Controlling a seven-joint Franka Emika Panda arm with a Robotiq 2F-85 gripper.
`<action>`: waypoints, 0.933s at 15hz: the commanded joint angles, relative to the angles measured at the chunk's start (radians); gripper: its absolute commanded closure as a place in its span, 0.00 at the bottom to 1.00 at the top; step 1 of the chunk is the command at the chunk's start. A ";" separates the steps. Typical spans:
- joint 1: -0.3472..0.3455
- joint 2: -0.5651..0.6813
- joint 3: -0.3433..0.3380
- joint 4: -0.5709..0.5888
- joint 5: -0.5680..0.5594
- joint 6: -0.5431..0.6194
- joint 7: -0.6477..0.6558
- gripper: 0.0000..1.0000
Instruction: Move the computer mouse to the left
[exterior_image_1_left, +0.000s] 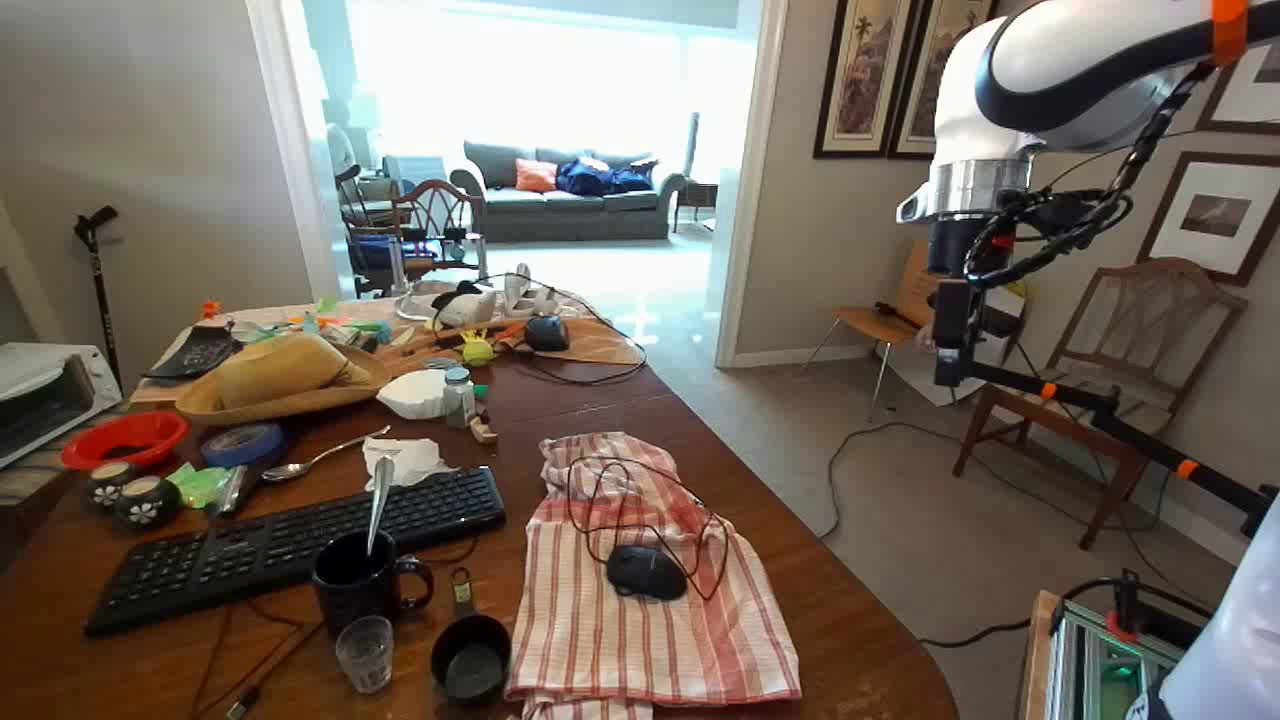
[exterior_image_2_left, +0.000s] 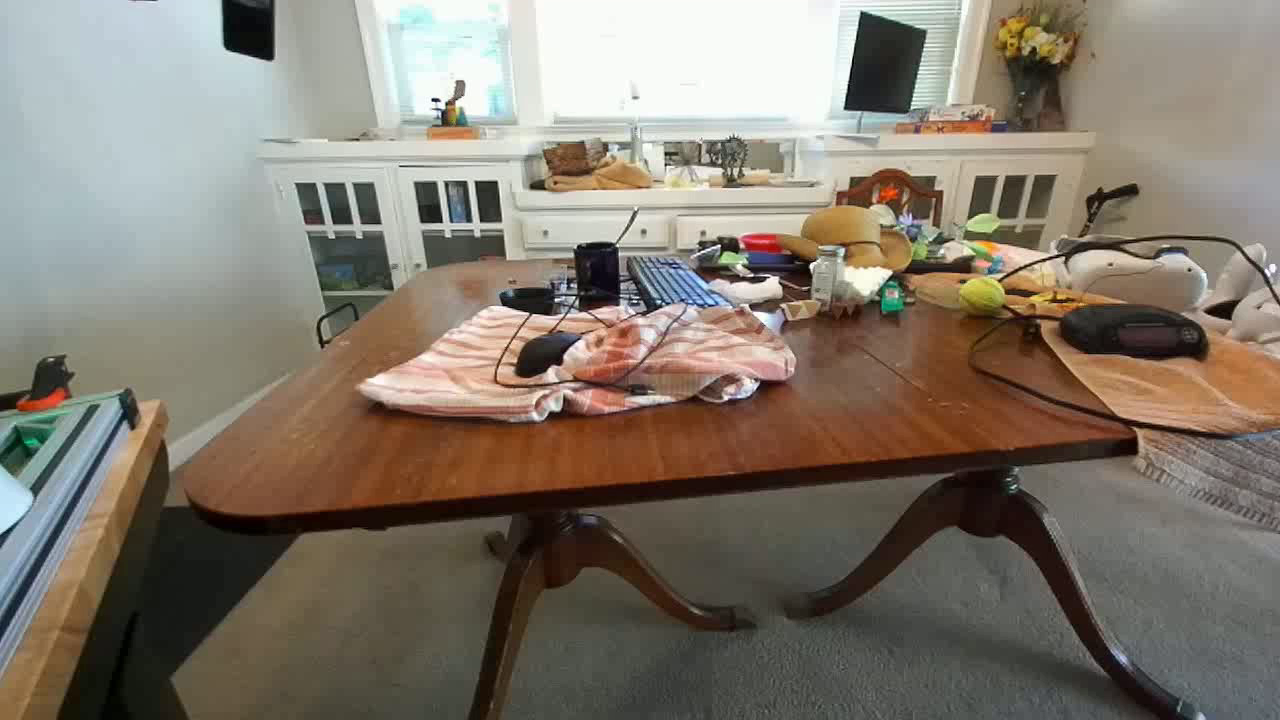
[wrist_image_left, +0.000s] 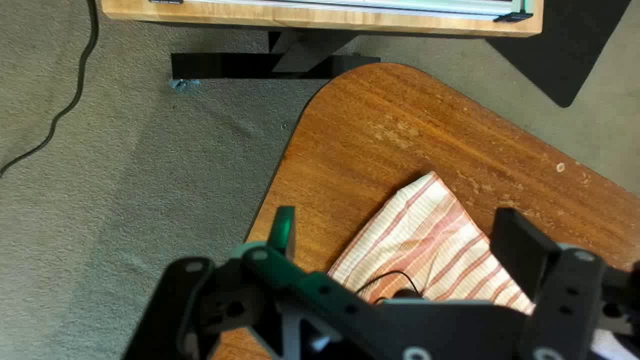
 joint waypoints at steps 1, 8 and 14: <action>-0.018 0.004 0.015 0.002 0.008 -0.003 -0.009 0.00; 0.016 0.048 0.014 0.003 0.019 0.038 -0.062 0.00; 0.125 0.230 0.069 -0.011 0.010 0.348 -0.267 0.00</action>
